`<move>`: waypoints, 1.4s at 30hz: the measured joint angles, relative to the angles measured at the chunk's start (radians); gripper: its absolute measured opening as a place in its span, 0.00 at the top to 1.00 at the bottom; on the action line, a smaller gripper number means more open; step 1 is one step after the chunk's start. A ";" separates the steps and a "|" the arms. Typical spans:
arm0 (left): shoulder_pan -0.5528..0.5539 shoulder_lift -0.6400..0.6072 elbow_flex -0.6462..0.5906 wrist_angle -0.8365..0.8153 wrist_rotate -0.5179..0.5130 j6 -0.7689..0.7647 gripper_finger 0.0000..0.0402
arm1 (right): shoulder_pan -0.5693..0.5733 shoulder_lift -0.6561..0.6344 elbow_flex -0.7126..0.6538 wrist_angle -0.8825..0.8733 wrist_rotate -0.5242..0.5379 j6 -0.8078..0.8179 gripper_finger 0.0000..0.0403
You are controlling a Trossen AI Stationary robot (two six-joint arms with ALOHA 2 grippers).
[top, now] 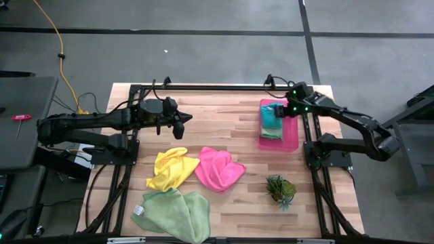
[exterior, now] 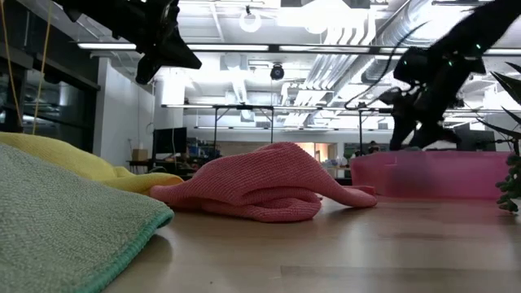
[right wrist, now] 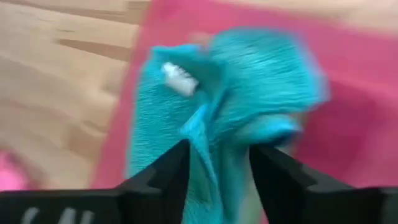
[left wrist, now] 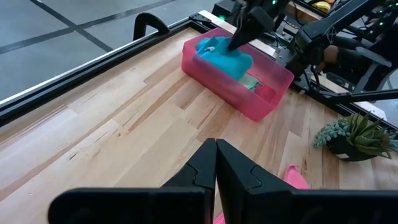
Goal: Fold microfiber towels
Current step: Put the folded blue microfiber cloth into the red bin
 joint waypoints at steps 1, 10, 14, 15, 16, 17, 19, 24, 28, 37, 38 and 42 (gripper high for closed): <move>0.000 0.000 0.000 0.000 0.000 0.000 1.00 | 0.000 0.001 0.036 -0.061 0.052 -0.023 0.59; 0.000 0.000 0.000 -0.001 -0.001 0.015 1.00 | -0.035 0.001 0.233 -0.195 0.203 -0.067 0.59; 0.000 0.000 0.000 -0.004 -0.001 0.016 1.00 | -0.050 0.002 0.148 -0.183 0.122 -0.031 0.79; 0.000 0.000 0.000 -0.004 -0.001 0.016 1.00 | -0.052 0.003 0.116 -0.176 0.103 -0.014 0.88; 0.000 0.000 0.000 -0.004 -0.001 0.016 1.00 | -0.053 0.003 0.085 -0.167 0.089 -0.001 0.94; 0.000 0.000 0.000 -0.004 -0.001 0.016 1.00 | -0.052 0.003 0.057 -0.154 0.088 0.012 0.96; 0.000 0.000 0.000 -0.004 -0.001 0.016 1.00 | -0.053 0.003 0.011 -0.136 0.113 0.061 0.95; 0.000 0.000 0.000 -0.004 -0.001 0.016 1.00 | -0.053 0.003 -0.042 -0.036 0.175 0.135 0.99; 0.000 0.000 0.000 -0.004 -0.001 0.009 1.00 | -0.053 0.031 -0.069 0.035 0.160 0.179 0.99; 0.000 0.000 0.000 -0.003 -0.001 -0.001 1.00 | -0.053 0.152 -0.072 0.247 0.110 0.250 1.00; 0.000 0.000 0.000 -0.003 0.000 -0.001 1.00 | -0.053 0.153 -0.072 0.272 0.120 0.255 1.00; -0.001 0.000 0.000 -0.008 0.002 -0.003 1.00 | -0.053 0.143 -0.071 0.294 0.148 0.268 1.00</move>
